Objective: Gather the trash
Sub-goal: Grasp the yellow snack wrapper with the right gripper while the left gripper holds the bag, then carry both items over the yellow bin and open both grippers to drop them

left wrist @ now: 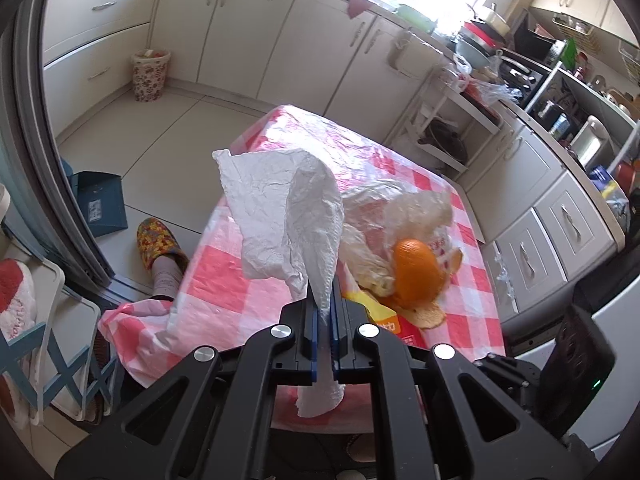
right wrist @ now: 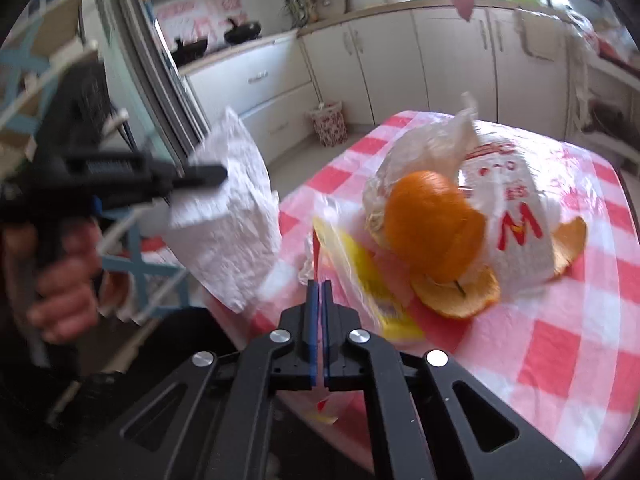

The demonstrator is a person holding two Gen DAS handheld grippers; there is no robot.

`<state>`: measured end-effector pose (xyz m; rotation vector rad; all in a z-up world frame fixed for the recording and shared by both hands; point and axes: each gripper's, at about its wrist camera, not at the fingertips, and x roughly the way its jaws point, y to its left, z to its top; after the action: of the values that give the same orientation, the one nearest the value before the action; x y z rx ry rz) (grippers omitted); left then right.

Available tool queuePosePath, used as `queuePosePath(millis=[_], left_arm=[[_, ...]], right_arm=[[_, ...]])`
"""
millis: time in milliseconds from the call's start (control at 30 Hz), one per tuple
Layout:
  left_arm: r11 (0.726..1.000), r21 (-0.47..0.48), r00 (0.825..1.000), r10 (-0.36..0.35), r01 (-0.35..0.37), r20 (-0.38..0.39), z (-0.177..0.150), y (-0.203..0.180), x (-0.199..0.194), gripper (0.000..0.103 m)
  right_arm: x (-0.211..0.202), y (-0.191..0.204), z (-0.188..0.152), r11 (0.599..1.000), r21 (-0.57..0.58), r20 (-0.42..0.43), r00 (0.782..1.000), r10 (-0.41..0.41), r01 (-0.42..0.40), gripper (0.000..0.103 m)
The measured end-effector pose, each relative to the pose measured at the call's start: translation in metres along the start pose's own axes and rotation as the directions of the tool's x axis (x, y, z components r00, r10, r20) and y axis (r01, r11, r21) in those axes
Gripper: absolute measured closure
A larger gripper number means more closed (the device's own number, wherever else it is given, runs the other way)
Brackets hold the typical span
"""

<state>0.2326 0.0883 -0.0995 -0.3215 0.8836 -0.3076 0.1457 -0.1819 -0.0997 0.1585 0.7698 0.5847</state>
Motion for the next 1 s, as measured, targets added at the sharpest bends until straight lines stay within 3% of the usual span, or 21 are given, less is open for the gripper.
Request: queuePosePath(millis=[133, 267, 367, 567, 700, 833, 1000], left_arm=[[0.997, 0.054, 0.999, -0.05, 0.05, -0.012, -0.014, -0.034, -0.008, 0.098], [0.988, 0.115, 0.994, -0.104, 0.107, -0.029, -0.028, -0.079, -0.013, 0.098], [0.973, 0.175, 0.988, -0.144, 0.15, -0.049, -0.038, -0.12, -0.013, 0.098], [0.935, 0.275, 0.974, -0.204, 0.223, -0.093, -0.06, -0.203, -0.006, 0.098], [0.909, 0.334, 0.968, -0.221, 0.248, -0.116, -0.069, -0.251, 0.007, 0.098], [0.881, 0.36, 0.95, -0.259, 0.306, -0.175, -0.072, -0.296, 0.041, 0.098], [0.865, 0.36, 0.93, -0.272, 0.349, -0.246, -0.073, -0.345, 0.108, 0.098]], right_arm=[[-0.056, -0.016, -0.006, 0.993, 0.113, 0.085, 0.996, 0.028, -0.037, 0.101], [-0.112, -0.042, -0.017, 0.973, 0.227, 0.181, 0.983, -0.011, -0.031, 0.101], [-0.152, -0.065, -0.025, 0.956, 0.294, 0.244, 0.966, -0.08, 0.005, 0.101], [-0.206, -0.112, -0.038, 0.903, 0.412, 0.284, 0.924, -0.257, 0.125, 0.101], [-0.215, -0.152, -0.043, 0.835, 0.508, 0.235, 0.9, -0.368, 0.208, 0.101], [-0.209, -0.204, -0.048, 0.751, 0.602, 0.142, 0.888, -0.437, 0.273, 0.101], [-0.195, -0.275, -0.07, 0.654, 0.686, 0.022, 0.89, -0.456, 0.318, 0.101]])
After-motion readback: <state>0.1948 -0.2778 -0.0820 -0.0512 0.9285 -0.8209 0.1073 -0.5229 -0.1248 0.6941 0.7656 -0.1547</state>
